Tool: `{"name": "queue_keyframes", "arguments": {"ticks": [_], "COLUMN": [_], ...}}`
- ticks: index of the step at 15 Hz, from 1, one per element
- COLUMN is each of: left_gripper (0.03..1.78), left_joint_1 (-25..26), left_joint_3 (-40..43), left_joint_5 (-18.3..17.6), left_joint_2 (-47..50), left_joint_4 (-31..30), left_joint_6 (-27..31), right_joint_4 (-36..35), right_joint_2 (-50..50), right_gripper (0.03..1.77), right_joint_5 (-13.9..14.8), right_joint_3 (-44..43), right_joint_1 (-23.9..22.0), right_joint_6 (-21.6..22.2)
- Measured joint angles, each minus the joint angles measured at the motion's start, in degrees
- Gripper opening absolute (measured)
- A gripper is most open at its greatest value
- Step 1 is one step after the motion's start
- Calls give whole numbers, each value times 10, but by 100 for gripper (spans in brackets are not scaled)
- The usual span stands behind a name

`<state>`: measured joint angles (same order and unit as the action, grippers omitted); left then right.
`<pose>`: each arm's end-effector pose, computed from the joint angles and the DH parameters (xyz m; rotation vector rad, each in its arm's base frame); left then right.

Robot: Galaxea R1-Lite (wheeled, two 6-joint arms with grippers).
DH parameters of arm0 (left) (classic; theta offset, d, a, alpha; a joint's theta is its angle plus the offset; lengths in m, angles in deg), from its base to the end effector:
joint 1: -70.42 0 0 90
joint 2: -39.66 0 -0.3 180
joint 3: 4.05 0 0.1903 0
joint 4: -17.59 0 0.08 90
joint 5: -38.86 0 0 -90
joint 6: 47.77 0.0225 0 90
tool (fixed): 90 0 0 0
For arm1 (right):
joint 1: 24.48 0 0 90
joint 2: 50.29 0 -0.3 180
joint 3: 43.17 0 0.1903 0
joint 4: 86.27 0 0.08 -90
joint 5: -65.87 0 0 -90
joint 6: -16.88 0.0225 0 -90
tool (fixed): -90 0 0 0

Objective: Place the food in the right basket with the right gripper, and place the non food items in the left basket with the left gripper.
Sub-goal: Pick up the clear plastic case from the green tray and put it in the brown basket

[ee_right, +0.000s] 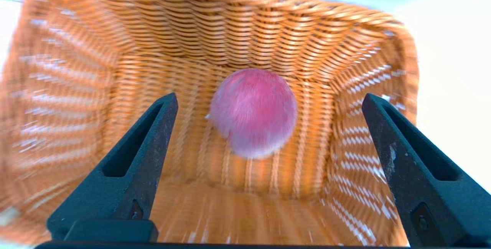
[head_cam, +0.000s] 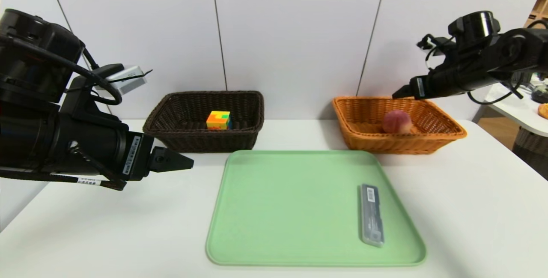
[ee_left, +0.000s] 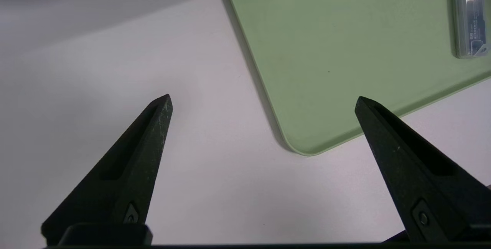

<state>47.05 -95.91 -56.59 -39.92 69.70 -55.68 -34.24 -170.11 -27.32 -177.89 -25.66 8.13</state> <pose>0.1922 -0.0854 0.2699 -0.0204 0.7250 -0.4332 0.4147 -0.0073 0.2474 -0.1226 0.6435 0.0832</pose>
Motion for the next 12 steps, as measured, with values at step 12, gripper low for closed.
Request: {"name": "queue_keyframes", "arguments": {"ticks": [12], "left_gripper": [169], "left_joint_1": [3], "left_joint_3": [6], "left_joint_5": [4], "left_joint_2": [-5], "left_joint_4": [-7], "left_joint_6": [-4], "right_joint_4": [206], "right_joint_2": [227], "right_gripper": [169], "right_joint_5": [5], "right_joint_3": [77], "right_joint_1": [108], "right_joint_6": [114]}}
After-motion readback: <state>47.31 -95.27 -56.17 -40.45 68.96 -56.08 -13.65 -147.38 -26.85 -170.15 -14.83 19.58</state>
